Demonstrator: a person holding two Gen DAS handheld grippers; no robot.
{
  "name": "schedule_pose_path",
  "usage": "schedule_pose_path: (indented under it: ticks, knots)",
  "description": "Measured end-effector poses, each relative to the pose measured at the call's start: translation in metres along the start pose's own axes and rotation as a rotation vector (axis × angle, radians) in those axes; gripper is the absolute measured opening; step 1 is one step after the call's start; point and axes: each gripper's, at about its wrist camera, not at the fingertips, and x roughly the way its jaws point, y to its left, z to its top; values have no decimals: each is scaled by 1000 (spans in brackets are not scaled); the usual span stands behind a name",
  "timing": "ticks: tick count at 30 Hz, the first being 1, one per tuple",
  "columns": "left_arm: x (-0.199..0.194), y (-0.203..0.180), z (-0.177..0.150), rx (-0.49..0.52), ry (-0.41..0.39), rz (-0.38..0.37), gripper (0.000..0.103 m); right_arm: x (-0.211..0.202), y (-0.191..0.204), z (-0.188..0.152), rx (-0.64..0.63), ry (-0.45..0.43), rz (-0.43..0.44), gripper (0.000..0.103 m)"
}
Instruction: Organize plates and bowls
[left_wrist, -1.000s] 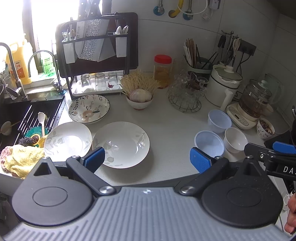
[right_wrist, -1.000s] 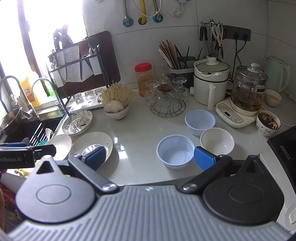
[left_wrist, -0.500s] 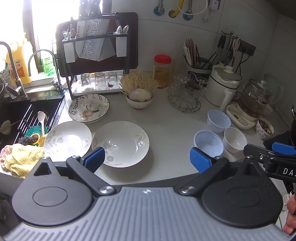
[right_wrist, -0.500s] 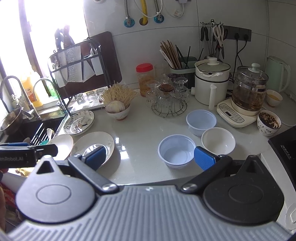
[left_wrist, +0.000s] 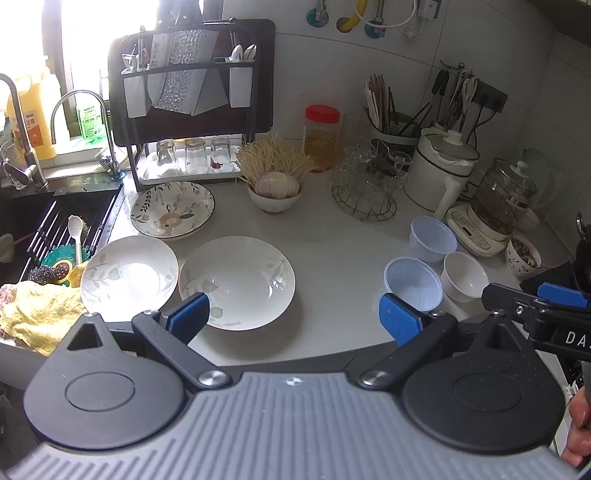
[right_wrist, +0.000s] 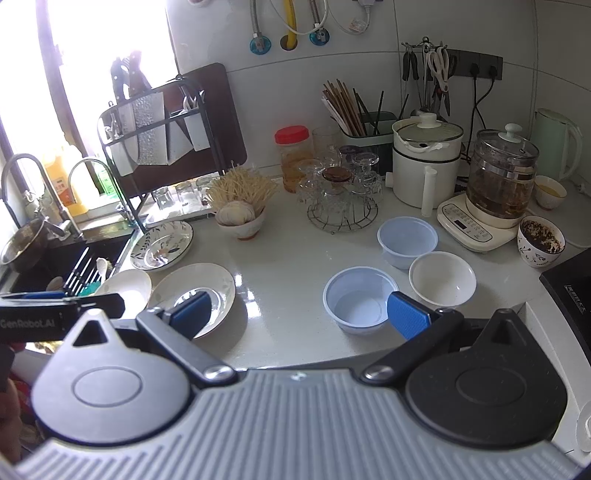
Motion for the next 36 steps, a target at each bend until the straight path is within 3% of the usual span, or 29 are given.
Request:
schedule_pose_path:
  ticks: [22, 36]
  knots:
    - [10, 54, 12, 13, -8, -79, 100, 6, 42, 2, 21, -45, -31, 103]
    - [18, 115, 27, 77, 0, -99, 100, 28, 100, -3, 80, -30, -89, 103]
